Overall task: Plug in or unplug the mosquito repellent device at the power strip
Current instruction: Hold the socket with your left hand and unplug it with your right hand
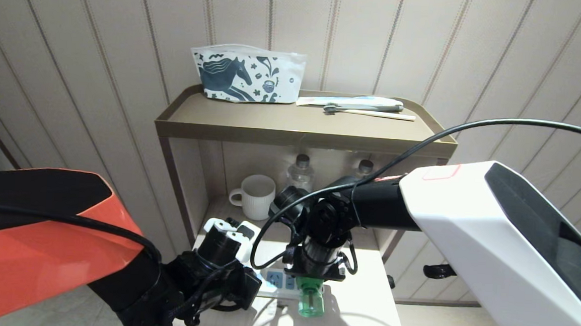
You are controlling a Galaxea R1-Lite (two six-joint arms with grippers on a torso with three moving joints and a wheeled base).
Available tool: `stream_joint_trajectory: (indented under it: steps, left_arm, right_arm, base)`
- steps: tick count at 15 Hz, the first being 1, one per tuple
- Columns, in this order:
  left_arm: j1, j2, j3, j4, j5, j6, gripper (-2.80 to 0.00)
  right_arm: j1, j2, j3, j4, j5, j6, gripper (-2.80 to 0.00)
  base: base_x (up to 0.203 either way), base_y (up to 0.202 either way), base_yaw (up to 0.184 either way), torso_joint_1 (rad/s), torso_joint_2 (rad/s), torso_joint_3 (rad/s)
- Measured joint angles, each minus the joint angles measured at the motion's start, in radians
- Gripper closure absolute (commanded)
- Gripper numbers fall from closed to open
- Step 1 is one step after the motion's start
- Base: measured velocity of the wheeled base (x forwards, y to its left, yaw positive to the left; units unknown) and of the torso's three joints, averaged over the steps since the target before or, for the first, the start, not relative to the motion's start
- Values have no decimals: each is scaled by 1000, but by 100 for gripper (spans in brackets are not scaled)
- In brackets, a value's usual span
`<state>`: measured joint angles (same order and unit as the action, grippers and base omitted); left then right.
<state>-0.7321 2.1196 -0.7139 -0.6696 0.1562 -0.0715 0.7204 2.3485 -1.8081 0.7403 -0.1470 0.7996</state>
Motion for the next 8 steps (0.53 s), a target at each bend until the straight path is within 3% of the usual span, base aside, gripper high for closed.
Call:
stream_joint_trajectory:
  steps: [8]
  left_arm:
    - [-1, 17, 3, -17, 1, -1, 0]
  right_arm:
    - [3, 10, -5, -1, 0, 0, 0]
  base:
    - [0, 0, 0, 0, 0, 0]
